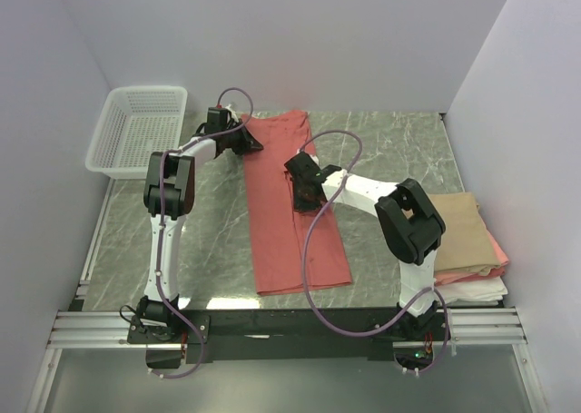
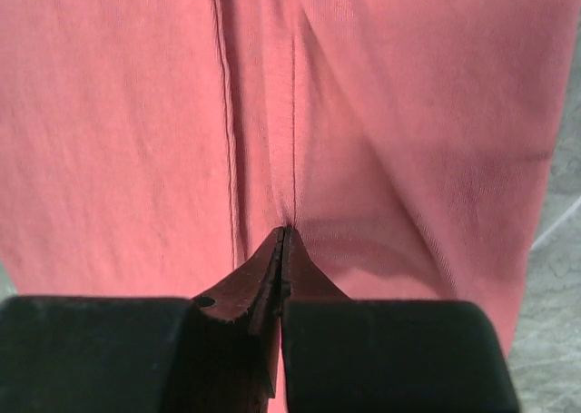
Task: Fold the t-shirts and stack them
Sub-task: Fold the tshirt
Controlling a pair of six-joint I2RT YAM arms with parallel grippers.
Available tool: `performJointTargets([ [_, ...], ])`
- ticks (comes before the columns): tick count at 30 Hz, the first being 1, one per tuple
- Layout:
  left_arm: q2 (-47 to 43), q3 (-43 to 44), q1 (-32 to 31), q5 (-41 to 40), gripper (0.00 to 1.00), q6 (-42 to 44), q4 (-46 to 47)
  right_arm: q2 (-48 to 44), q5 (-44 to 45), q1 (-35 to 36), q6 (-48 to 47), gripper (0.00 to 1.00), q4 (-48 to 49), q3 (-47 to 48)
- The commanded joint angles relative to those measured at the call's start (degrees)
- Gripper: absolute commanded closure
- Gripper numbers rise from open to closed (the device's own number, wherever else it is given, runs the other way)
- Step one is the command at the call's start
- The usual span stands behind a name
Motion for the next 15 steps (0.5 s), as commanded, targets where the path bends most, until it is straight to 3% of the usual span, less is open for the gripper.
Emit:
performJointTargets([
  [1, 0.4, 1.8, 0.6, -3.0, 0.98, 1.9, -3.1, -4.3, 0.6, 1.0, 0.5, 0.98, -0.1, -1.3],
  [15, 1.2, 1.9, 0.6, -2.7, 0.98, 1.7, -3.2, -1.9, -1.6, 1.5, 0.7, 0.98, -0.6, 2.3],
])
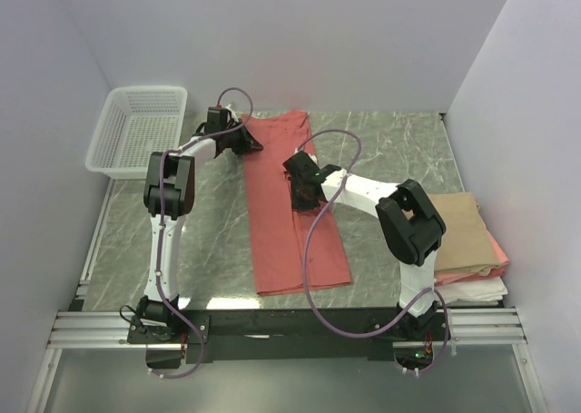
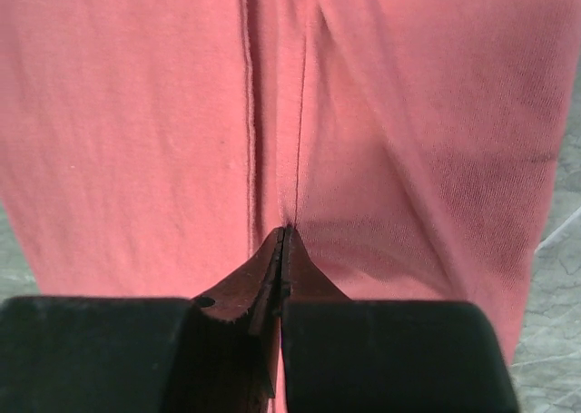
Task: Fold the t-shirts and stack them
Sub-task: Fold the tshirt
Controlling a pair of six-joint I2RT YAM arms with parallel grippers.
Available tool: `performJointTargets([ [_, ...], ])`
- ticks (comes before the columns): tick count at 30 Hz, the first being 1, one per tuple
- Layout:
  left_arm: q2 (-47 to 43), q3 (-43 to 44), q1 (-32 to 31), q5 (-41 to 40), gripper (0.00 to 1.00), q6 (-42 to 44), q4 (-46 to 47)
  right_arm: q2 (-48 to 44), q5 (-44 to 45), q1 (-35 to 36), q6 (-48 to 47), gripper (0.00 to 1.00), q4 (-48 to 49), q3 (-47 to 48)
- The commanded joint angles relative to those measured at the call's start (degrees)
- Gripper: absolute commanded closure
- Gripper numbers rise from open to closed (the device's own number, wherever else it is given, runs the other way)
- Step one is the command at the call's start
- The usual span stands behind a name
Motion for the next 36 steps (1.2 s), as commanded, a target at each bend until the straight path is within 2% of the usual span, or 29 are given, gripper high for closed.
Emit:
performJointTargets([
  [1, 1.1, 1.6, 0.6, -2.7, 0.98, 1.9, -2.1, -1.1, -1.2, 0.9, 0.8, 0.98, -0.4, 2.2],
  [8, 1.2, 2.0, 0.8, -2.5, 0.98, 2.0, -2.2, -1.4, -2.4, 0.9, 0.8, 0.96, -0.1, 1.3],
  [16, 1.5, 1.8, 0.9, -2.4, 0.97, 2.1, -2.4, -1.0, -5.1, 0.9, 0.5, 0.82, 0.7, 0.9],
  [17, 1.5, 1.8, 0.9, -2.1, 0.97, 2.1, -2.4, -1.5, -4.7, 0.9, 0.4, 0.74, 0.5, 1.0],
  [20, 1.4, 1.3, 1.0, -2.0, 0.97, 2.0, -2.1, -5.1, -3.8, 0.9, 0.9, 0.69, 0.6, -1.4],
  [28, 1.2, 0.8, 1.1, -1.8, 0.98, 1.7, -1.4, -16.9, -0.3, 1.9, 4.1, 0.69, -0.2, -13.2],
  [36, 1.9, 0.8, 1.3, -1.4, 0.98, 1.2, -1.0, -22.0, 0.0, 8.1, 7.4, 0.69, 0.2, -22.4],
])
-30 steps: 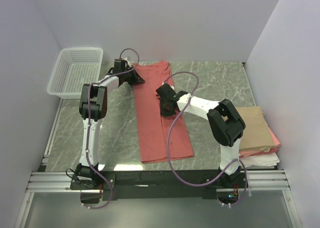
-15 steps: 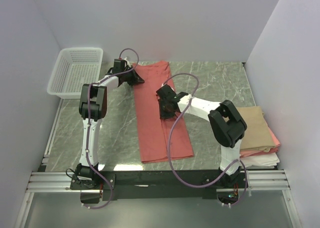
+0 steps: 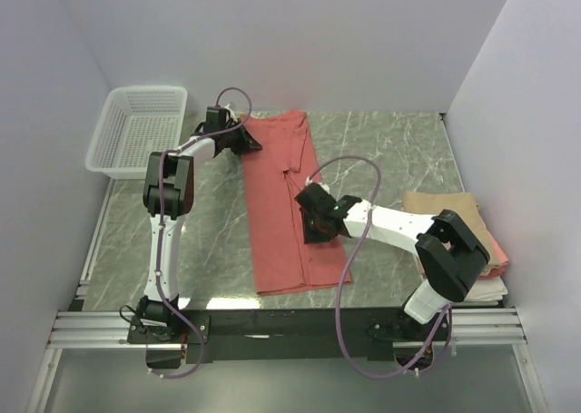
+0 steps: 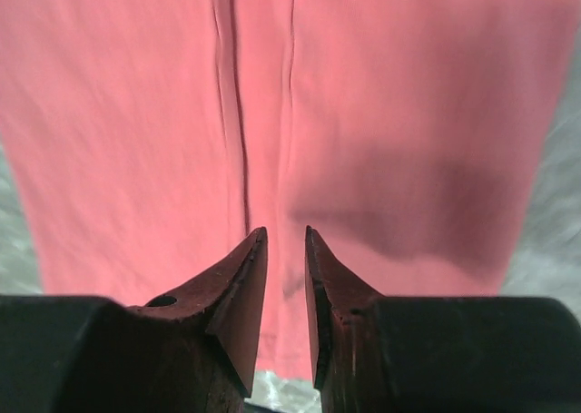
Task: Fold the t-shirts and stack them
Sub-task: Fold the tshirt
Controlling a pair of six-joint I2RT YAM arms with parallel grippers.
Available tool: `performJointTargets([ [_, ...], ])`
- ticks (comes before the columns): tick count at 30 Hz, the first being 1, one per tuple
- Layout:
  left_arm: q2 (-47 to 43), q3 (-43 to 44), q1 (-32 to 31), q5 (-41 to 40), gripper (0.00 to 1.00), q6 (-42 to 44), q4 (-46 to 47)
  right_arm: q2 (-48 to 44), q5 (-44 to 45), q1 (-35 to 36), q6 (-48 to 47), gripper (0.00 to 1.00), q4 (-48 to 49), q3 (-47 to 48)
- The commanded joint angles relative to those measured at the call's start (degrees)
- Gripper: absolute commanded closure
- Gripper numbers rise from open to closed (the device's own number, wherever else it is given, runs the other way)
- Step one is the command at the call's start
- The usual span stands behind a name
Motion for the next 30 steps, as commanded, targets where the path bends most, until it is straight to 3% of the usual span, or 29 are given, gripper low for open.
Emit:
performJointTargets([
  [1, 1.7, 0.6, 1.0, -1.6, 0.98, 1.2, -0.5, -3.1, 1.9, 3.0, 2.9, 0.69, 0.2, -3.0],
  [14, 2.0, 0.3, 1.0, -1.4, 0.98, 1.0, -0.3, -1.6, 3.5, 8.9, 7.1, 0.69, -0.5, -5.1],
  [24, 2.3, 0.5, 1.2, -1.1, 0.98, 0.8, -0.3, -0.4, 6.7, 10.0, 8.1, 0.74, -2.6, -4.8],
  [30, 2.6, 0.5, 1.3, -1.0, 0.98, 0.8, -0.1, -0.5, 7.1, 10.8, 8.4, 0.94, -3.1, -4.3],
])
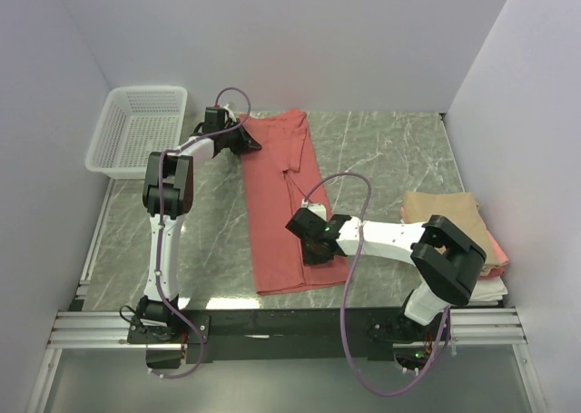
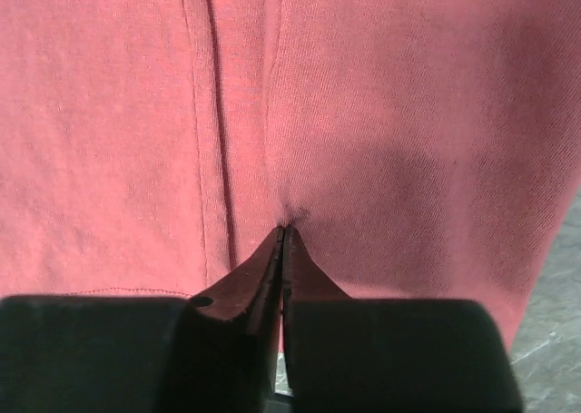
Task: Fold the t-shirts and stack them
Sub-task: Fold the tshirt
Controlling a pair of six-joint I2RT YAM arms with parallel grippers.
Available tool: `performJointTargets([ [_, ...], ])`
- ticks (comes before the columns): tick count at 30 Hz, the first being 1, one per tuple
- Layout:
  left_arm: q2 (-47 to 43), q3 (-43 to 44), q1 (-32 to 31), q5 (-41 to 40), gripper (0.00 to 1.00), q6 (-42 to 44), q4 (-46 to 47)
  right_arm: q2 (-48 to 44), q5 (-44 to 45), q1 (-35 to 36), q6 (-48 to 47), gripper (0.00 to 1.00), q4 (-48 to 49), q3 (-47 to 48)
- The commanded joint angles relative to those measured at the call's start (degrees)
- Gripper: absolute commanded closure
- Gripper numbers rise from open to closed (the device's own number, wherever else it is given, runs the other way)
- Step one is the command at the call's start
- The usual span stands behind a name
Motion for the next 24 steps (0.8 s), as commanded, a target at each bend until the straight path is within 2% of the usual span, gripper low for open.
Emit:
performJointTargets([
  [1, 2.2, 0.5, 0.9, -1.8, 0.98, 0.9, -0.8, -0.7, 2.3, 0.9, 0.7, 0.97, -1.3, 2.1],
  [4, 2.4, 0.5, 0.9, -2.0, 0.98, 0.9, -0.8, -2.2, 2.7, 1.4, 0.6, 1.0, -2.7, 2.6],
  [12, 2.6, 0.5, 0.9, -1.8, 0.98, 0.8, -0.8, -6.1, 3.1, 2.5, 0.8, 1.0, -4.9, 3.4],
  [24, 2.6, 0.6, 0.9, -1.9, 0.98, 0.9, -0.9, -3.1, 0.8, 4.4, 0.9, 1.0, -3.2, 4.5],
])
